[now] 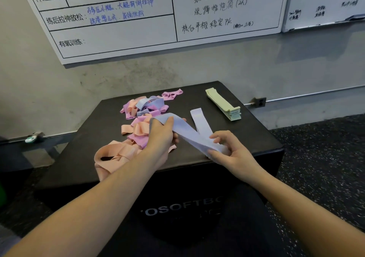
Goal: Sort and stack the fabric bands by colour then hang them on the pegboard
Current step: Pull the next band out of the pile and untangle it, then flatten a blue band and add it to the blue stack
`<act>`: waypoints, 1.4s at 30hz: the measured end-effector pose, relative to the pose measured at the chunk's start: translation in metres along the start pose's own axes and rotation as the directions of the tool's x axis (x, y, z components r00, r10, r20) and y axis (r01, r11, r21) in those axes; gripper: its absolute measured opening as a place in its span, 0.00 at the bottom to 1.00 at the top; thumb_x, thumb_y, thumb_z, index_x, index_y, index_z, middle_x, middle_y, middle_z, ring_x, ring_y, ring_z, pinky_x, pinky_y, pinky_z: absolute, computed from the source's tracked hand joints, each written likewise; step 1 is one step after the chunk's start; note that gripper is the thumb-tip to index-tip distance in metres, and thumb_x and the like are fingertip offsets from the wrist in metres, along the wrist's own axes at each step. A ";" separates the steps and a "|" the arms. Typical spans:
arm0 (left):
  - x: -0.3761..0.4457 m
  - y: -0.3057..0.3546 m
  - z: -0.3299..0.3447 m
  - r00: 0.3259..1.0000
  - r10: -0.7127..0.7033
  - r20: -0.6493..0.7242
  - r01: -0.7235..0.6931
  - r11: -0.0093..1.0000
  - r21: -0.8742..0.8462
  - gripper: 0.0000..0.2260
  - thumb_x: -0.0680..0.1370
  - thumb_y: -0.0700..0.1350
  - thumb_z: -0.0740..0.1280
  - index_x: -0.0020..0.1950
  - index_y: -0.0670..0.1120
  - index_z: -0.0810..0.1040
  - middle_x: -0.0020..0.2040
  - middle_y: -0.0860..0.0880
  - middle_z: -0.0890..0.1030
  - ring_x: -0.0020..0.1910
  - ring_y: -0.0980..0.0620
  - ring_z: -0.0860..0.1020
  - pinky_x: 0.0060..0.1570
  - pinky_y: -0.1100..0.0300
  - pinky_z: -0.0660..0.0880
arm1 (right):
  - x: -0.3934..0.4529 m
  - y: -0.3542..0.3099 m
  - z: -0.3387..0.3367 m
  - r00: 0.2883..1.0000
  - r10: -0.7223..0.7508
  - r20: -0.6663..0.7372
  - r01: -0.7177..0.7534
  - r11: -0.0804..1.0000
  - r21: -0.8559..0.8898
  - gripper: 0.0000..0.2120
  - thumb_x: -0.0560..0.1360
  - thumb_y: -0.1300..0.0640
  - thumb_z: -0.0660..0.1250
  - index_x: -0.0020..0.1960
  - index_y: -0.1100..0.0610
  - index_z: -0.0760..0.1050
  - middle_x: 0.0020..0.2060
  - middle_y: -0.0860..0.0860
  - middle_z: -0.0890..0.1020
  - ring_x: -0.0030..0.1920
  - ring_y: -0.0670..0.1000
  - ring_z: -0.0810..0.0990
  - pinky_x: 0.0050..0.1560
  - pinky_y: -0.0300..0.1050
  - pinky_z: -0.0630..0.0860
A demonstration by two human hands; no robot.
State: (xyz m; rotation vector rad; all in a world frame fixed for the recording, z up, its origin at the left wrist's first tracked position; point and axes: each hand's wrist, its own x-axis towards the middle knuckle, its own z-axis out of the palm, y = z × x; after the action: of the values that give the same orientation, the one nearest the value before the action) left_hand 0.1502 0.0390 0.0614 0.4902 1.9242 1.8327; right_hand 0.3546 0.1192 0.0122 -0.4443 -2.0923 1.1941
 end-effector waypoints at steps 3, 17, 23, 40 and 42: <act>0.017 -0.002 0.005 1.000 -0.002 -0.006 0.002 1.000 0.022 0.12 0.83 0.47 0.61 0.65 0.46 0.70 0.49 0.46 0.79 0.41 0.50 0.77 0.37 0.59 0.74 | 0.005 0.006 -0.009 0.996 0.025 0.087 -0.011 0.988 -0.156 0.25 0.69 0.52 0.80 0.57 0.36 0.70 0.59 0.40 0.69 0.58 0.34 0.71 0.53 0.27 0.67; 0.107 -0.009 0.070 0.981 -0.186 0.050 0.188 0.981 -0.045 0.09 0.80 0.39 0.56 0.58 0.45 0.71 0.45 0.45 0.75 0.44 0.51 0.74 0.45 0.57 0.71 | 0.049 0.064 -0.046 0.930 -0.368 0.009 0.280 0.690 -0.667 0.11 0.66 0.62 0.79 0.45 0.54 0.81 0.58 0.50 0.80 0.60 0.55 0.72 0.56 0.57 0.72; 0.164 -0.019 0.094 0.973 -0.216 0.077 0.217 0.976 -0.001 0.06 0.80 0.36 0.61 0.55 0.43 0.73 0.56 0.44 0.79 0.57 0.46 0.80 0.58 0.52 0.78 | 0.067 0.086 -0.055 0.913 -0.368 0.173 0.403 0.753 -0.520 0.13 0.74 0.62 0.73 0.58 0.56 0.82 0.49 0.50 0.84 0.48 0.51 0.80 0.50 0.52 0.79; 0.241 -0.065 0.148 0.985 -0.041 0.167 -0.024 0.928 0.372 0.07 0.83 0.46 0.65 0.60 0.49 0.78 0.59 0.49 0.79 0.53 0.54 0.78 0.48 0.61 0.75 | 0.107 0.139 -0.042 0.828 -0.330 0.454 0.536 0.705 -0.465 0.08 0.79 0.51 0.68 0.56 0.48 0.84 0.48 0.46 0.81 0.50 0.47 0.77 0.50 0.46 0.73; 0.247 -0.072 0.147 0.983 -0.034 0.178 -0.048 0.899 0.435 0.07 0.83 0.45 0.66 0.61 0.49 0.77 0.62 0.48 0.77 0.48 0.56 0.77 0.39 0.65 0.71 | 0.105 0.142 -0.042 0.839 -0.255 0.480 0.486 0.748 -0.452 0.09 0.79 0.49 0.68 0.55 0.46 0.84 0.48 0.44 0.81 0.51 0.44 0.76 0.51 0.45 0.72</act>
State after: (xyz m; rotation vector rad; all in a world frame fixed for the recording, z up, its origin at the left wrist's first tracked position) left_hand 0.0241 0.2905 -0.0314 0.7788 2.2046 1.2934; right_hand 0.3036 0.2811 -0.0537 -0.0031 -2.7191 0.4211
